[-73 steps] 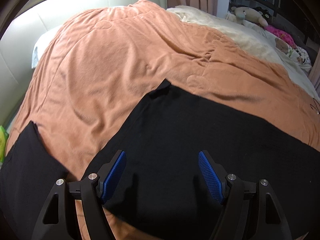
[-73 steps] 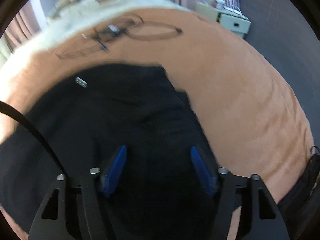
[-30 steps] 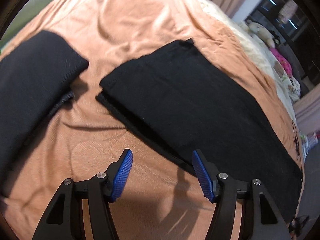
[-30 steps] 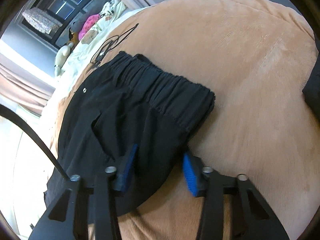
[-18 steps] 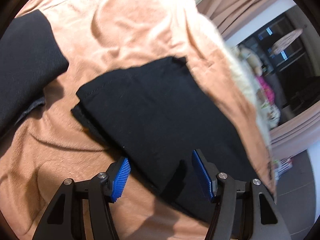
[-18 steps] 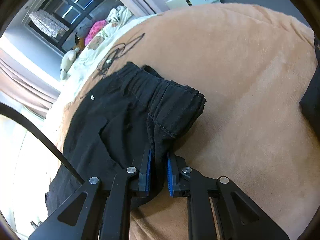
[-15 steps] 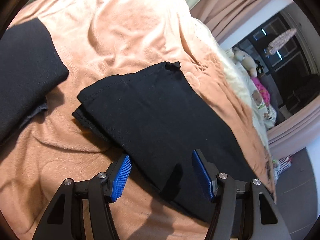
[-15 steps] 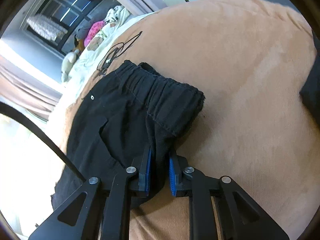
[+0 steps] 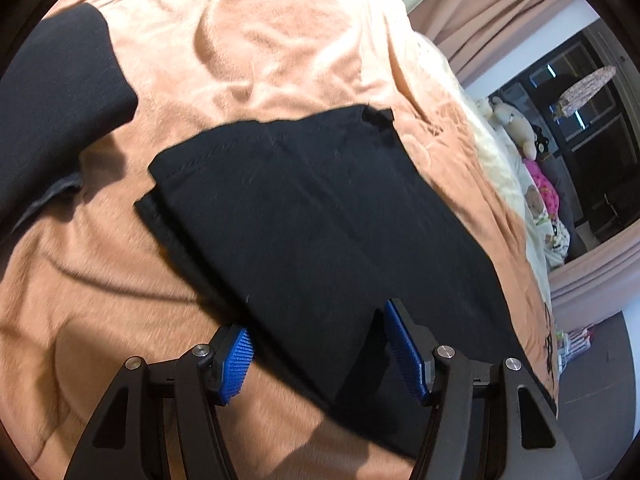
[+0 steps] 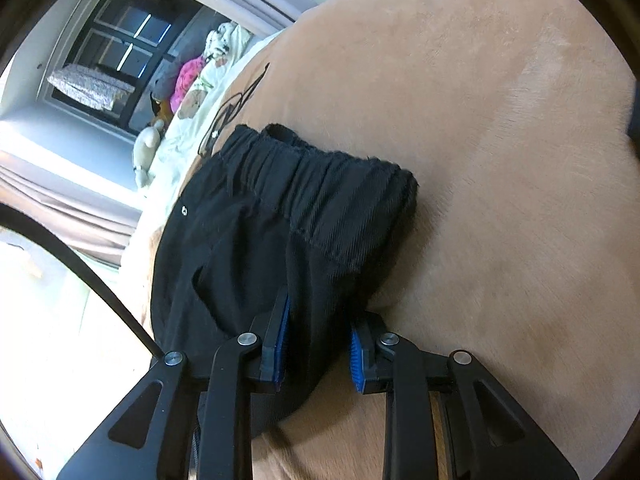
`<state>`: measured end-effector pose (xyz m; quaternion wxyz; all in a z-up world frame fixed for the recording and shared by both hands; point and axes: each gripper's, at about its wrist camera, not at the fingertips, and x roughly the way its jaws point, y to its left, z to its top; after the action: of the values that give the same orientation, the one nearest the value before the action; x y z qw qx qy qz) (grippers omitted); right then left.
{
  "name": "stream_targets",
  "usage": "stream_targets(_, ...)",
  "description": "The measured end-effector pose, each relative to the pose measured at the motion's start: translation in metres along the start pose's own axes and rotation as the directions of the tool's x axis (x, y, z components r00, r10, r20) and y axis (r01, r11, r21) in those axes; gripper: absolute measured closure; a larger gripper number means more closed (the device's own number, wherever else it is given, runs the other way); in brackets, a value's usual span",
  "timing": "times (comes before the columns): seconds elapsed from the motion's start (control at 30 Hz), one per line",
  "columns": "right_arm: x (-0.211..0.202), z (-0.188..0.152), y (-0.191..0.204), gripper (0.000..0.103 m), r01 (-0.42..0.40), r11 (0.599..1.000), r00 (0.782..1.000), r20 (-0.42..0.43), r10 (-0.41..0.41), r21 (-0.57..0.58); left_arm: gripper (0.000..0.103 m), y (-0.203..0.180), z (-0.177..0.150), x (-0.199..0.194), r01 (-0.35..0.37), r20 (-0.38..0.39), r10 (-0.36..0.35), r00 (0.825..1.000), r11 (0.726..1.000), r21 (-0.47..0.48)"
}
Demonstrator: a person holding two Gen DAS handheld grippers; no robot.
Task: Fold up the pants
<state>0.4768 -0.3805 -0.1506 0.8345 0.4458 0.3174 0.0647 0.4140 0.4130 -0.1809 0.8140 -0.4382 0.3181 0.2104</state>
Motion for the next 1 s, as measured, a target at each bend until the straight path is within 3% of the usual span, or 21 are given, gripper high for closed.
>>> stream_targets(0.07,0.002,0.001,-0.003,0.081,-0.012,1.0,1.0,0.015,0.012,0.013,0.043,0.002,0.001,-0.001,0.009,0.024,-0.009,1.0,1.0,-0.022)
stream_targets(0.13,0.001,0.002,-0.004,0.086,-0.004,1.0,1.0,0.027,0.004,0.014,0.061,0.003,0.002,-0.005,0.001,0.043,0.0,0.999,1.0,-0.031)
stream_targets(0.2,-0.003,-0.002,-0.001,0.095,0.001,1.0,0.999,0.045,-0.001,-0.001,0.087,0.005,0.004,-0.009,-0.005,0.051,0.007,0.999,0.999,-0.034)
stream_targets(0.27,-0.01,-0.006,0.005,0.097,-0.008,1.0,0.997,0.07,0.009,-0.019,0.094,0.008,0.01,-0.016,0.019,0.053,-0.017,0.998,0.999,-0.049)
stream_targets(0.33,-0.019,-0.008,0.015,0.099,-0.014,0.999,0.995,0.099,0.017,-0.036,0.097,0.007,0.015,-0.023,0.044,0.057,-0.041,0.998,0.998,-0.052)
stream_targets(0.63,-0.06,-0.011,0.06,0.099,0.003,0.994,0.989,0.146,0.013,-0.112,0.099,-0.033,0.025,-0.064,0.032,0.096,-0.035,0.995,0.999,0.031)
stream_targets(1.0,-0.119,-0.026,0.06,0.099,0.016,0.988,0.99,0.144,0.006,-0.154,0.099,-0.043,0.022,-0.122,0.044,0.105,-0.051,0.993,0.996,0.073)
